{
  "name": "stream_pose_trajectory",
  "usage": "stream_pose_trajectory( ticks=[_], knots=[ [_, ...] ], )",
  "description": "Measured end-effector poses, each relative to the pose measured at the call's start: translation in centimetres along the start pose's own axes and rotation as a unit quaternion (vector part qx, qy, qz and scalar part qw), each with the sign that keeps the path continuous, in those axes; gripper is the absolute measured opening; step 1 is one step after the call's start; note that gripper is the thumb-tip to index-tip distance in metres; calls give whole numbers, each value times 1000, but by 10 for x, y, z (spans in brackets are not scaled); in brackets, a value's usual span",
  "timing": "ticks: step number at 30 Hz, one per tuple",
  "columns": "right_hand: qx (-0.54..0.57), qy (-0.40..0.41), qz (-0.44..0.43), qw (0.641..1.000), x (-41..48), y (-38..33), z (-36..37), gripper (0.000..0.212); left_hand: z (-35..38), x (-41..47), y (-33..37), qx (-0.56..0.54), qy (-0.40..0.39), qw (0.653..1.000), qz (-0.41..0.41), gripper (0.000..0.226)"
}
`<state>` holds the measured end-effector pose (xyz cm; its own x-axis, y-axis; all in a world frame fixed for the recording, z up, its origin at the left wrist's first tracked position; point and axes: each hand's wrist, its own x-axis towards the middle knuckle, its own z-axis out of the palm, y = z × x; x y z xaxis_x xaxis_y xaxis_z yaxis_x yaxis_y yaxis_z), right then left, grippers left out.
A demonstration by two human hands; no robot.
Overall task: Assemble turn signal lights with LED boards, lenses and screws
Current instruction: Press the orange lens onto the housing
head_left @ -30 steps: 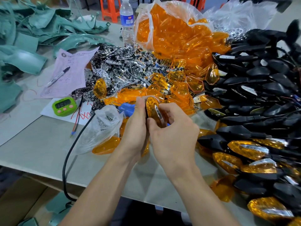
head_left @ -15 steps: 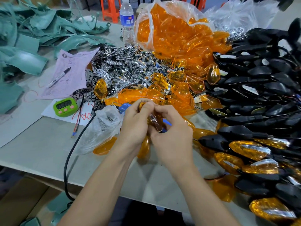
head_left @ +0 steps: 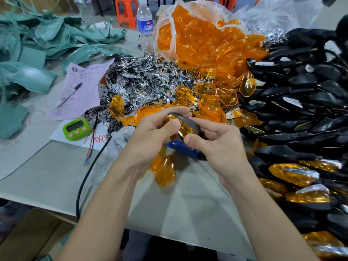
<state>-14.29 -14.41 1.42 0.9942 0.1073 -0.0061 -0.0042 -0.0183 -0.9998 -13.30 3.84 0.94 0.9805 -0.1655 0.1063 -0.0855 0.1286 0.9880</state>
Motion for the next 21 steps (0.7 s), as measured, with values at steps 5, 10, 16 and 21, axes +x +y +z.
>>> stream_pose_trajectory(
  ticks=[5,10,16,21],
  knots=[
    [-64,37,-39,997,-2,1,3,47,0,-3,4,-18,-5,1000,16,35],
    [-117,0,-41,992,-1,-2,0,45,-2,-3,4,-6,-3,1000,29,32],
    [-134,-12,-85,987,3,-5,1,44,5,-3,-8,27,24,999,34,38],
    [-34,-47,-103,993,1,3,4,50,14,-9,-13,-114,13,993,-34,51]
  ],
)
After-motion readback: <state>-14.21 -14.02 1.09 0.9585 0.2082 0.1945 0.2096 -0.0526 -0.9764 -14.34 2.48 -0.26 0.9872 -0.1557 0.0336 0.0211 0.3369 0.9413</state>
